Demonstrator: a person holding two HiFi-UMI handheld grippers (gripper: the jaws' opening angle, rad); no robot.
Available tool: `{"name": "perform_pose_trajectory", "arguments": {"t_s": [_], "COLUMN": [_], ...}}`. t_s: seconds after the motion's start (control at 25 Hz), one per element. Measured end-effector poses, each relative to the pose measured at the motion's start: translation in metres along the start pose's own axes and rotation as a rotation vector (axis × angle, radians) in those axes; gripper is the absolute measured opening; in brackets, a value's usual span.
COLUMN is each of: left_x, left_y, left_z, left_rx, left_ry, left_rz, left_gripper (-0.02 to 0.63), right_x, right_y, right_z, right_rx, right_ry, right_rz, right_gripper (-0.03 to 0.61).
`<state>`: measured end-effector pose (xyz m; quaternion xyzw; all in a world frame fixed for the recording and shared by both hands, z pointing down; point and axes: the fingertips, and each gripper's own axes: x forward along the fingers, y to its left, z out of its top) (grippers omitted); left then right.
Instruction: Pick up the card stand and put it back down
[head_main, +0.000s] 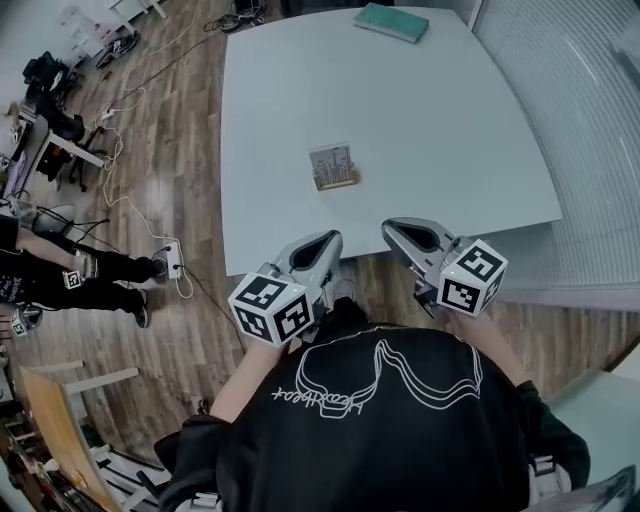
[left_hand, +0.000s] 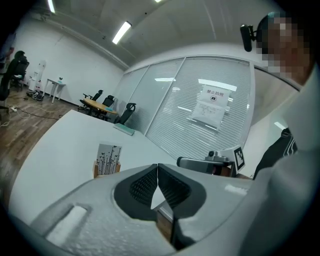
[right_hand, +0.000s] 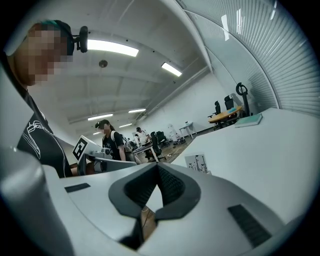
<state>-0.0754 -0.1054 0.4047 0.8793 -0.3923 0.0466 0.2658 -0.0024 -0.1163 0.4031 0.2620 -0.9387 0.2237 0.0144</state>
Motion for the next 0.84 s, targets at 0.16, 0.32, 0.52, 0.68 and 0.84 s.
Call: {"name": "perform_pose_trajectory", "arguments": {"t_s": [0.16,0.32,0.52,0.68,0.84], "left_x": [-0.013,-0.018,-0.031,-0.036,-0.041], "left_y": [-0.021,-0.033,-0.057,-0.065,-0.073], "left_z": [-0.002,-0.005,-0.006,-0.006,-0.012], "left_rx": [0.025,0.057,0.069,0.088,0.094], "left_ry": [-0.025,-0.056,-0.065,-0.065,-0.069], "left_rz": [0.010,0.034,0.015,0.009,0.011], "left_gripper": [0.015,0.015,0.015,0.015,0.015], "right_x": [-0.013,-0.022,-0.037,-0.042,-0.050], "right_y": [0.021,0.032,0.050,0.057,0.062], "right_z": [-0.002,-0.006,-0.005,-0.001,-0.006], "right_rx": [-0.019,-0.030,-0.040,-0.054,-0.052], "right_ry": [0.006,-0.004,-0.002,-0.018,-0.025], "right_rz": [0.029,0.066,0.072,0.072,0.072], "right_gripper": [0.008,0.008,0.008,0.008,0.008]}}
